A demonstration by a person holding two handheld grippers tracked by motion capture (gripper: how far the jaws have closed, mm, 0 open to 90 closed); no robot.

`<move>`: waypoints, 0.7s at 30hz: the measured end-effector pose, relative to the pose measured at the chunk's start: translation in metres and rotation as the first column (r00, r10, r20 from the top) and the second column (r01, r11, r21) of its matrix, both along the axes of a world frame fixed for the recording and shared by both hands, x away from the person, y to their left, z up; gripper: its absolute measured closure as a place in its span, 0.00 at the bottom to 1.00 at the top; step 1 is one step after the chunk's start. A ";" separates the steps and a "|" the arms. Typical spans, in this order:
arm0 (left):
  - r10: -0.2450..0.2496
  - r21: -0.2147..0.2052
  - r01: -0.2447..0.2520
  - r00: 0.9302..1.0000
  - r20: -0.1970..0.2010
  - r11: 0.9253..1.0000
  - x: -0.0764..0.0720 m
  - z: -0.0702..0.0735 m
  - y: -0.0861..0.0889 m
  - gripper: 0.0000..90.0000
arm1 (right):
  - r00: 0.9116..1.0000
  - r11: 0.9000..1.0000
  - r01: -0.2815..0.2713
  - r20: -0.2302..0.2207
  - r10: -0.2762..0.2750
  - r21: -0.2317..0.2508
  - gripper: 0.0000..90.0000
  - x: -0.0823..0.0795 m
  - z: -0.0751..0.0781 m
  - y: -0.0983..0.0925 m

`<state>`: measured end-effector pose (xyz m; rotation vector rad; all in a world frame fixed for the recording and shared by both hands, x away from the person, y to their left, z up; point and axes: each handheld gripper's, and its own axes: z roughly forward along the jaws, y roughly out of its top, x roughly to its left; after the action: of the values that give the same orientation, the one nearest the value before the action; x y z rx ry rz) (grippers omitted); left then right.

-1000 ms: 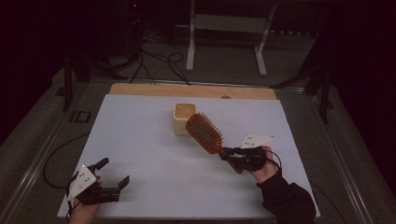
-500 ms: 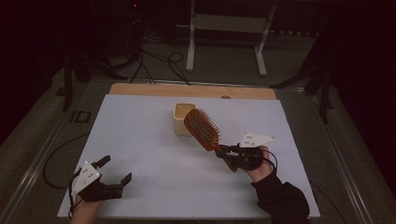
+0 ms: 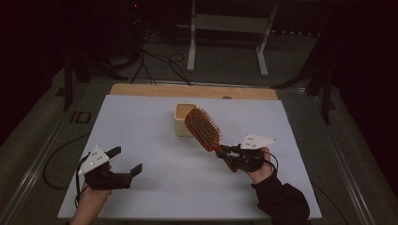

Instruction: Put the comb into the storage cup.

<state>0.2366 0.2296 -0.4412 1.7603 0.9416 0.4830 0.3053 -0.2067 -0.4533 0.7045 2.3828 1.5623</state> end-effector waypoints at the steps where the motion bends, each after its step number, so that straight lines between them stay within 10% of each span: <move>1: -0.002 -0.002 0.002 1.000 0.002 1.000 0.000 0.004 -0.001 0.00 | 1.000 1.000 0.001 0.004 -0.001 -0.004 0.81 0.000 0.000 0.000; 21: -0.080 -0.064 0.077 0.996 -0.045 0.995 0.026 0.058 -0.043 0.00 | 1.000 1.000 0.009 0.026 -0.009 -0.016 0.81 -0.002 0.003 0.000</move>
<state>0.2627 0.1868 -0.3835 1.7518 0.9072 0.3589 0.3028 -0.2066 -0.4507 0.6861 2.3678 1.5372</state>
